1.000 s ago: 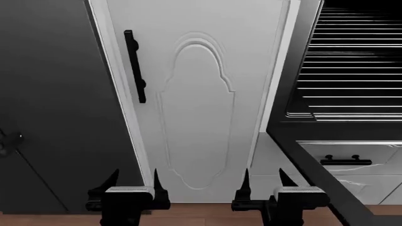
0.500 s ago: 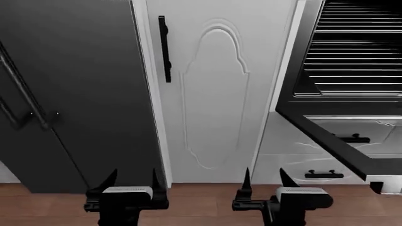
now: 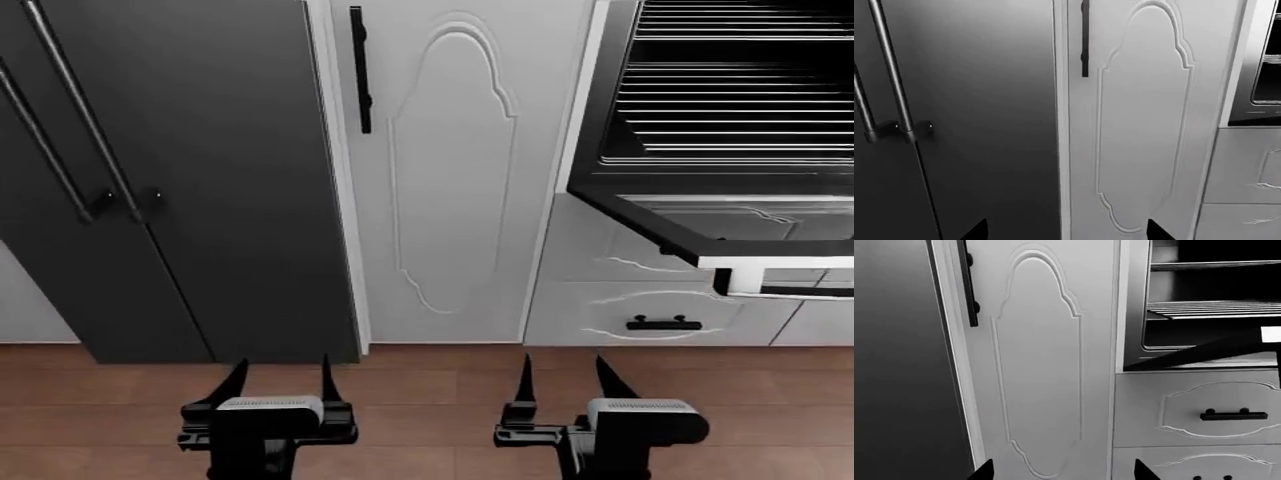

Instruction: Fully slide the bottom oven rack out.

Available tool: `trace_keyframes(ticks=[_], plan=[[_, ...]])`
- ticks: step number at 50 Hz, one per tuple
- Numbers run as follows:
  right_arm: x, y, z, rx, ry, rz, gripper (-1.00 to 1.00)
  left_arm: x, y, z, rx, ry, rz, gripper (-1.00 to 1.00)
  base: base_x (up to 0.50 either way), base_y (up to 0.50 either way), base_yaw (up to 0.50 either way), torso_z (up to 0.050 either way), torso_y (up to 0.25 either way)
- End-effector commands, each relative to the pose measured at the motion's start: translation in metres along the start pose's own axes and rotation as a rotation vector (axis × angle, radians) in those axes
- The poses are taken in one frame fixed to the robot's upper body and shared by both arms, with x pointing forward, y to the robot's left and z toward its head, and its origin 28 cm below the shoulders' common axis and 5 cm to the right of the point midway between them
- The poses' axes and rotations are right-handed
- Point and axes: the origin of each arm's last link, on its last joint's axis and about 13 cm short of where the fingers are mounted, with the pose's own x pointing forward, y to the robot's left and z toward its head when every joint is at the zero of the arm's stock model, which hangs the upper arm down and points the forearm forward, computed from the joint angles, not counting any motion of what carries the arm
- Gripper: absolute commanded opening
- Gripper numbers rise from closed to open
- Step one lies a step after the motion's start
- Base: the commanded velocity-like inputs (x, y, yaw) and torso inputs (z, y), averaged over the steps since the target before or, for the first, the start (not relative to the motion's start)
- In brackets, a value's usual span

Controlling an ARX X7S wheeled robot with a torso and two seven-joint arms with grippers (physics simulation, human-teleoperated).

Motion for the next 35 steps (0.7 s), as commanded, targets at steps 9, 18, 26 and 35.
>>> trace_keyframes(ticks=[9, 18, 26, 35], plan=[[-0.010, -0.004, 0.016, 0.041, 0.093, -0.015, 1.00, -0.002, 0.006, 0.015, -0.003, 0.124, 0.034, 1.00, -0.03, 0.00, 0.00, 0.000, 0.000], [-0.015, -0.028, 0.102, 0.126, 0.099, -0.017, 1.00, -0.009, 0.023, 0.108, 0.005, 0.207, 0.059, 1.00, 0.00, 0.00, 0.00, 0.000, 0.000], [-0.036, -0.050, 0.187, 0.064, 0.030, 0.019, 1.00, 0.005, 0.070, 0.192, 0.085, 0.217, 0.281, 1.00, 0.00, 0.00, 0.00, 0.000, 0.000], [-0.084, -0.057, 0.300, -0.125, -0.061, 0.040, 1.00, -0.060, 0.061, 0.297, 0.042, 0.182, 0.035, 1.00, 0.00, 0.00, 0.00, 0.000, 0.000]])
